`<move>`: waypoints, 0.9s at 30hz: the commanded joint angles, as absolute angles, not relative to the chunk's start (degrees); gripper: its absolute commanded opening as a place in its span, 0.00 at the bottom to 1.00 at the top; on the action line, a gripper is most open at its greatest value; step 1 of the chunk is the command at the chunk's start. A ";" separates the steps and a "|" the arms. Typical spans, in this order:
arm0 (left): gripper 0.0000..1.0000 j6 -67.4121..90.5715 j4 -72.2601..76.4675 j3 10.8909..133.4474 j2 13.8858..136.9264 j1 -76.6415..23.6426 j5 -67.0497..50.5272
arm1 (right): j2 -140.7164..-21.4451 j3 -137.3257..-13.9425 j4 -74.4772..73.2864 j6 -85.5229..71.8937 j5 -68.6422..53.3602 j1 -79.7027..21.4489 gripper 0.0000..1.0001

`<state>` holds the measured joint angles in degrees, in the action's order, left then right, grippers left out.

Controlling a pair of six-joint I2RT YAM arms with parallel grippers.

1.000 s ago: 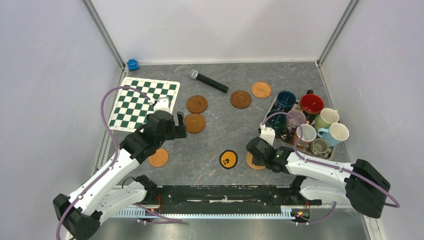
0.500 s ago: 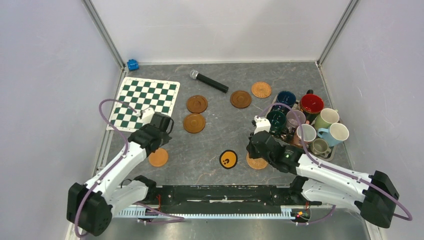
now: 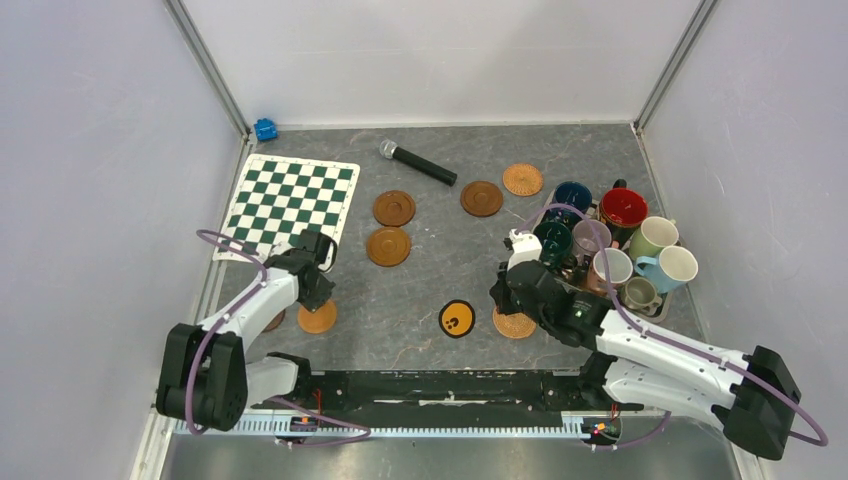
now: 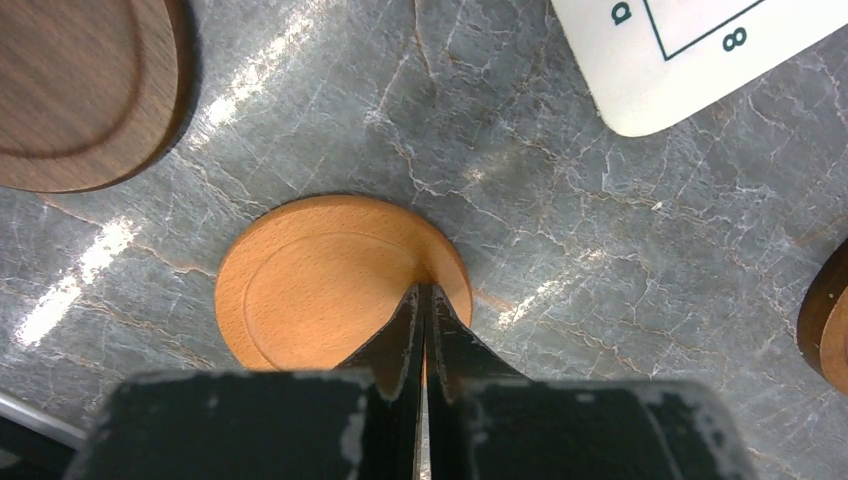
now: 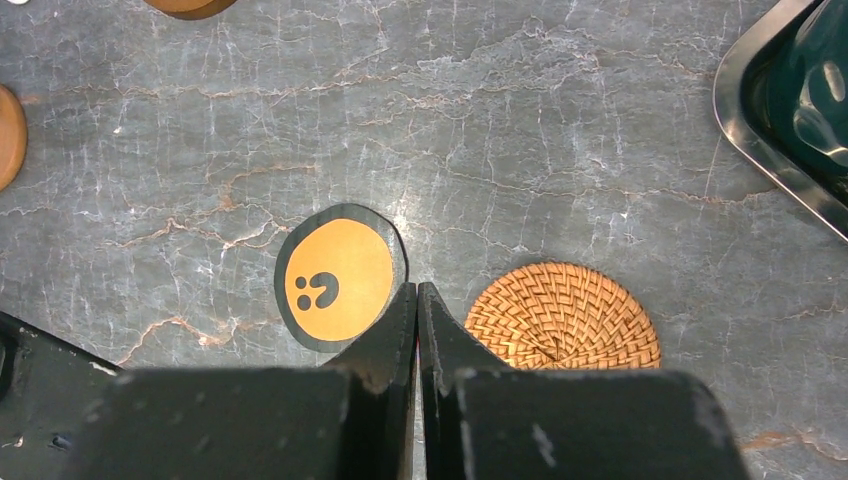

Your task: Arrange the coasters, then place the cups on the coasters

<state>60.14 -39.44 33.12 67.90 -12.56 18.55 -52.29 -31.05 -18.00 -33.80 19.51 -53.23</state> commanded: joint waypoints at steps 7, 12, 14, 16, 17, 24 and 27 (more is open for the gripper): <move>0.02 61.76 -40.17 32.57 70.04 -12.30 14.13 | -53.41 -31.24 -16.22 -32.75 20.63 -53.09 0.00; 0.02 60.68 -39.99 31.93 66.89 -12.60 10.96 | -53.41 -31.03 -16.26 -32.82 21.15 -53.09 0.00; 0.02 60.46 -39.57 31.62 65.64 -13.35 9.77 | -53.34 -30.97 -16.19 -32.78 21.33 -53.09 0.00; 0.04 60.70 -38.99 30.99 64.53 -14.20 8.48 | -53.34 -30.87 -16.12 -32.78 21.38 -53.09 0.00; 0.06 61.11 -38.74 30.60 64.23 -14.44 7.89 | -53.34 -30.85 -16.15 -32.78 21.44 -53.09 0.00; 0.06 62.39 -38.14 29.62 63.89 -17.40 5.76 | -52.84 -29.67 -16.14 -33.24 21.46 -53.09 0.00; 0.08 62.57 -36.27 29.16 63.89 -19.52 4.10 | -52.26 -29.07 -16.12 -33.51 21.45 -53.09 0.00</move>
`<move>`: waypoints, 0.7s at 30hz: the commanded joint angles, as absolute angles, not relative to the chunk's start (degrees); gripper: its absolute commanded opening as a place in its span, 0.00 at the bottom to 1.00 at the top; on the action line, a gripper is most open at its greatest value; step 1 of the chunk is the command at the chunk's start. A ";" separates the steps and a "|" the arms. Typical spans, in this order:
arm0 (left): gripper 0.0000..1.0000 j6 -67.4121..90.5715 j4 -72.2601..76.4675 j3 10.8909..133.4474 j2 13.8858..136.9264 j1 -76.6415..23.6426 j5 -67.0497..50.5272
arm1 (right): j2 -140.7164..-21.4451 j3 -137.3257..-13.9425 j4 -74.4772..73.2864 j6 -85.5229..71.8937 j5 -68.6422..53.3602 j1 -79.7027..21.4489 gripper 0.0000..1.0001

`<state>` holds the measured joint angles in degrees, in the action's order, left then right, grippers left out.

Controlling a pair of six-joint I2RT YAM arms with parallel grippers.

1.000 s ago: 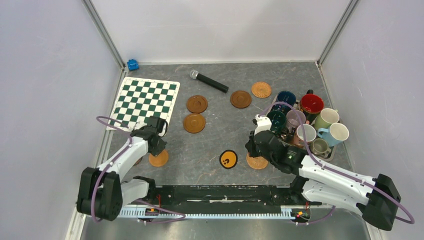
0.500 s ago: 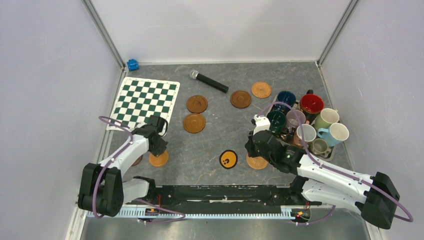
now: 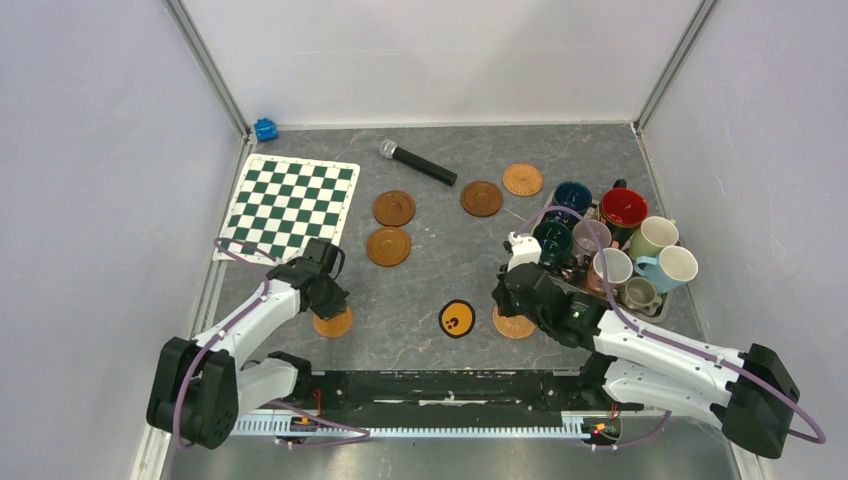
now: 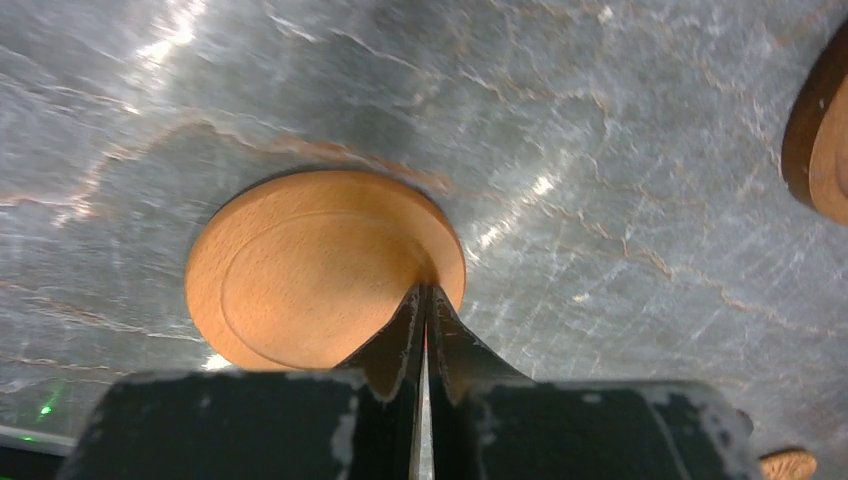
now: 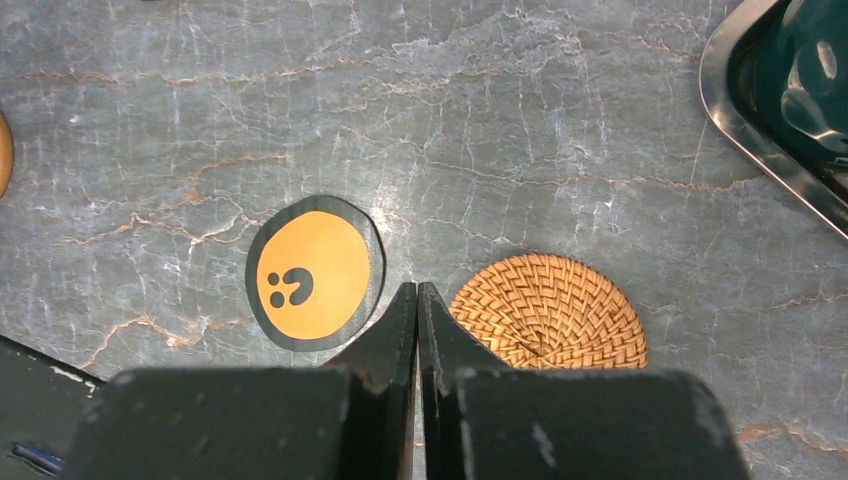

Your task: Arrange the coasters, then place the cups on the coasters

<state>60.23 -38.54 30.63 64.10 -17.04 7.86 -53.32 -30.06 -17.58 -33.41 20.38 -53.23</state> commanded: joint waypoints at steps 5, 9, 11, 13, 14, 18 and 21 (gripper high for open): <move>0.09 63.08 -33.67 29.30 65.84 -23.24 2.01 | -51.24 -27.89 -16.36 -33.65 21.59 -53.09 0.00; 0.09 63.22 -32.02 30.31 67.86 -26.62 1.84 | -50.63 -26.91 -16.46 -34.01 21.66 -53.09 0.00; 0.09 63.65 -30.85 30.69 68.81 -28.42 1.76 | -50.45 -26.73 -16.53 -34.12 21.69 -53.09 0.00; 0.10 64.11 -29.19 31.03 69.80 -30.24 1.53 | -50.30 -26.74 -16.59 -34.19 21.66 -53.09 0.00; 0.10 64.17 -28.45 31.18 70.49 -31.19 1.42 | -50.27 -26.76 -16.54 -34.11 21.74 -53.09 0.00; 0.12 63.23 -23.96 32.10 73.73 -33.92 -1.68 | -50.43 -26.96 -16.55 -34.23 22.01 -53.09 0.00; 0.12 62.20 -21.61 33.37 75.87 -36.08 -2.63 | -50.76 -27.07 -16.54 -34.09 22.10 -53.11 0.00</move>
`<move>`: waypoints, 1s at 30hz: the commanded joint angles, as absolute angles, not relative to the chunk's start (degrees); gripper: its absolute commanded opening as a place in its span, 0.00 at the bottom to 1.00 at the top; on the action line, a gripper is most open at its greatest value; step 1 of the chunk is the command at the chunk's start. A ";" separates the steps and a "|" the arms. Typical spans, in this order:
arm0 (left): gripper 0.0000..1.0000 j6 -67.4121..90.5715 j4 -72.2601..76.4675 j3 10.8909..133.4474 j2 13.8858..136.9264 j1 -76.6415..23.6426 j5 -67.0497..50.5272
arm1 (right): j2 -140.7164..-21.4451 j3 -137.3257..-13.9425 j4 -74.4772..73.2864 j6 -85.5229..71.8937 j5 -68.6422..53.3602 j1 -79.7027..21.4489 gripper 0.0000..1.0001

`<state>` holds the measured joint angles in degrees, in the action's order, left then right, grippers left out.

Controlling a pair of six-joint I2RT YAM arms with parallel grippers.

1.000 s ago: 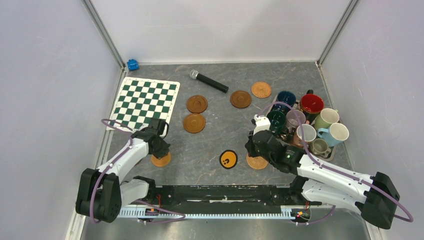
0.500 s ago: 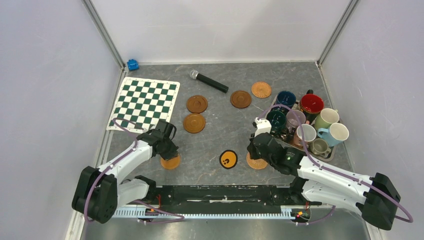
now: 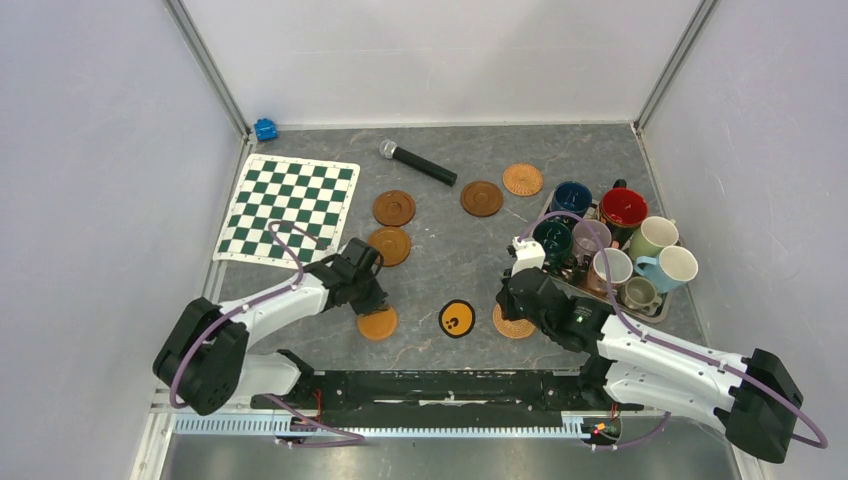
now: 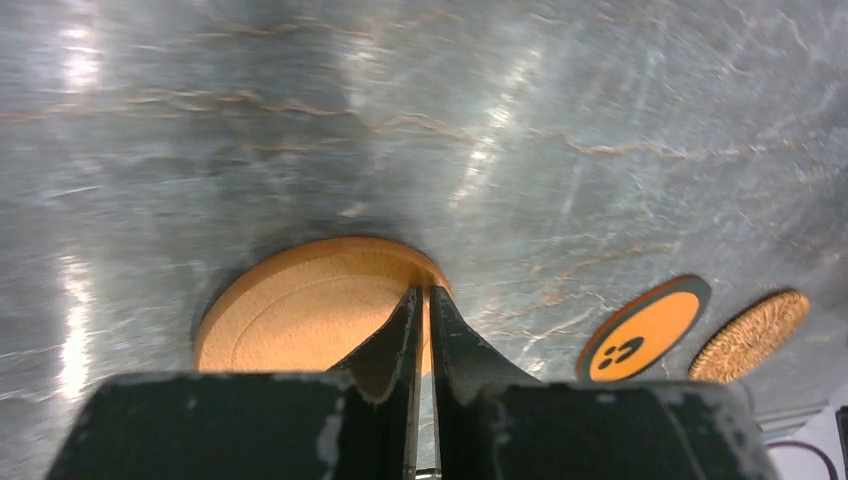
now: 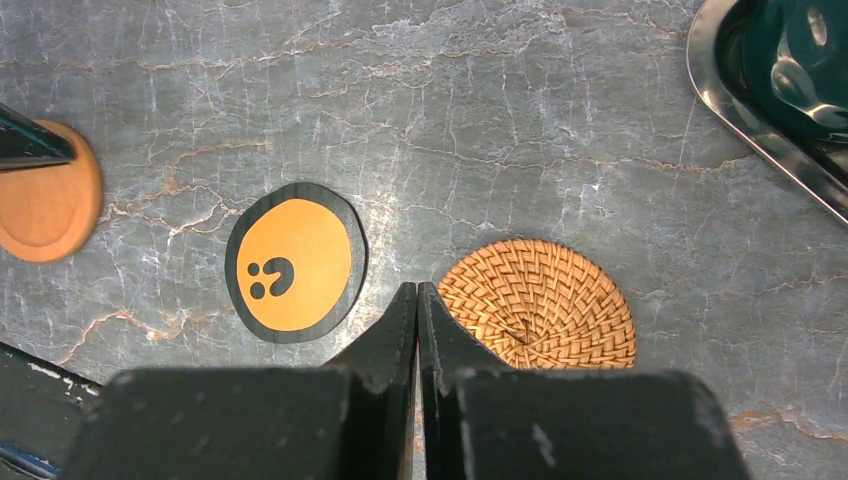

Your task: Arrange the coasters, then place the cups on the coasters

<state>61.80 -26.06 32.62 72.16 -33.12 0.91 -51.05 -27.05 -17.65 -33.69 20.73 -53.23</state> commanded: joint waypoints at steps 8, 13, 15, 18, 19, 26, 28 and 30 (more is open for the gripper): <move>0.13 60.39 -18.83 36.70 78.35 -39.49 -2.82 | -50.78 -27.25 -16.56 -34.04 22.39 -53.10 0.00; 0.17 59.64 -15.43 36.59 77.38 -39.94 -5.16 | -51.01 -27.49 -16.52 -33.93 22.72 -53.09 0.00; 0.18 58.83 -14.99 36.99 76.69 -39.94 -5.83 | -51.23 -27.67 -16.57 -33.92 22.67 -53.10 0.00; 0.25 55.90 -17.10 39.34 74.81 -39.91 -5.09 | -51.24 -28.17 -16.58 -33.59 22.58 -53.09 0.00; 0.32 54.83 -18.71 40.42 74.15 -39.90 -3.81 | -51.15 -28.34 -16.56 -33.51 22.43 -53.09 0.00; 0.51 51.62 -39.46 51.59 70.11 -39.18 21.85 | -51.36 -30.48 -16.72 -31.73 22.52 -53.10 0.00; 0.49 53.50 -44.85 53.27 69.55 -37.77 28.79 | -51.55 -30.99 -16.79 -31.16 22.66 -53.10 0.00; 0.49 55.78 -48.81 53.71 68.54 -34.97 33.40 | -51.73 -31.28 -16.74 -31.11 22.70 -53.11 0.00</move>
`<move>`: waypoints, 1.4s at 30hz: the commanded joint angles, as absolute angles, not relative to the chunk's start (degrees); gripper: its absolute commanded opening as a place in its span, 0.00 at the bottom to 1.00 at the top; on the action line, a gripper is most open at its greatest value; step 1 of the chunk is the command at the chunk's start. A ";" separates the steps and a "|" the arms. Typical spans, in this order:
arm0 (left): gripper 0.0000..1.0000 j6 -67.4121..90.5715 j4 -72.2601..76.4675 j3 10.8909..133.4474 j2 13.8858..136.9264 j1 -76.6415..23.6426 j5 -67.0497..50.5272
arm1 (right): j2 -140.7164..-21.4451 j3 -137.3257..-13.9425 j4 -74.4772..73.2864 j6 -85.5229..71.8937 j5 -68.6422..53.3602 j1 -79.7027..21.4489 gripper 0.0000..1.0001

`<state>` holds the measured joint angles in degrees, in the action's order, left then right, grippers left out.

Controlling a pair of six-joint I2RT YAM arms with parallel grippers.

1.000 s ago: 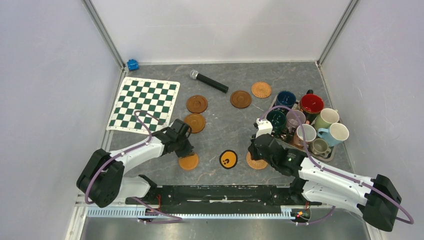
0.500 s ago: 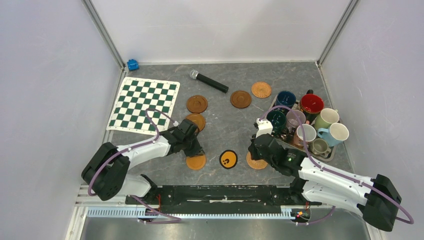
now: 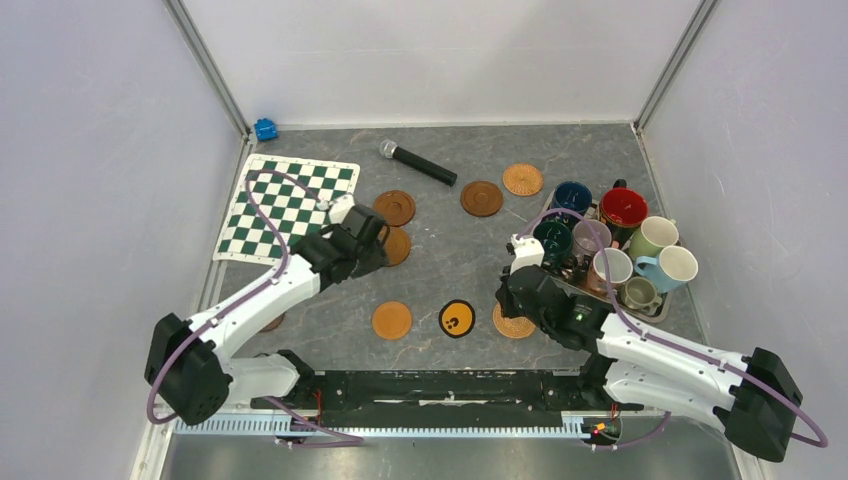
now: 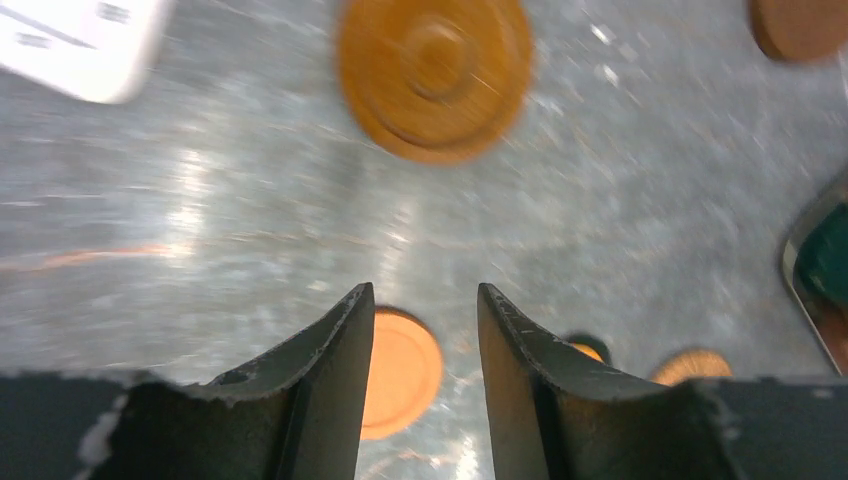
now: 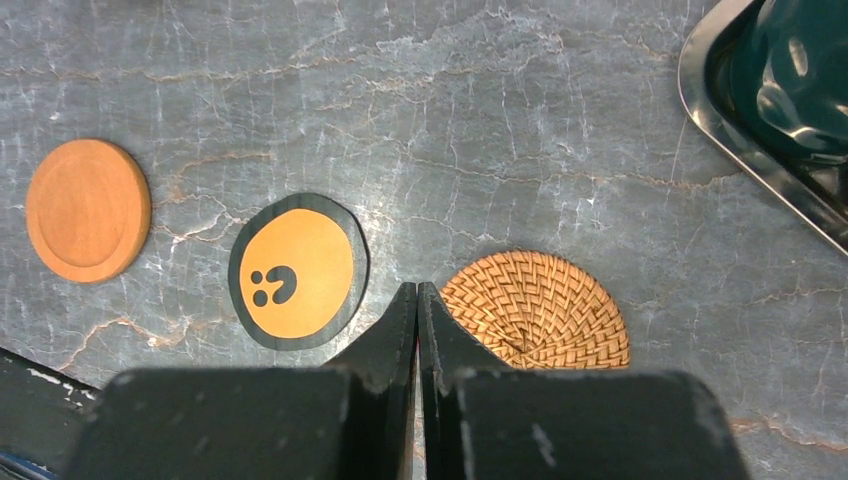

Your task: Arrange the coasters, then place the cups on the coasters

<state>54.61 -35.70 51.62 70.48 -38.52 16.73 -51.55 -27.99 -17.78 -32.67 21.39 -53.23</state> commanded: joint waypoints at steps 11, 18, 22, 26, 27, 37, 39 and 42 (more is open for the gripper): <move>0.55 64.02 -50.10 42.70 59.49 -6.18 33.23 | -52.41 -31.46 -15.84 -30.57 20.36 -53.09 0.00; 0.58 68.97 -46.47 38.24 60.95 7.27 31.43 | -50.65 -31.12 -17.10 -30.12 21.00 -53.09 0.00; 0.58 72.61 -44.01 36.89 64.91 12.24 29.47 | -50.06 -31.07 -18.04 -29.68 20.65 -53.11 0.00; 0.58 74.10 -43.40 36.44 70.28 16.69 25.39 | -49.98 -31.38 -18.80 -28.66 21.20 -53.09 0.00; 0.58 73.03 -42.91 36.66 71.58 17.07 24.81 | -50.01 -31.33 -18.79 -28.57 21.62 -53.13 0.00; 0.65 71.51 -42.01 36.61 75.44 17.29 23.05 | -50.80 -30.26 -18.37 -27.78 22.20 -53.09 0.00; 0.67 69.82 -41.57 37.09 76.96 17.23 20.51 | -50.38 -29.91 -18.52 -27.59 22.55 -53.09 0.00; 0.67 67.75 -42.31 37.71 79.11 16.82 17.41 | -49.11 -29.14 -18.79 -27.90 22.84 -53.09 0.00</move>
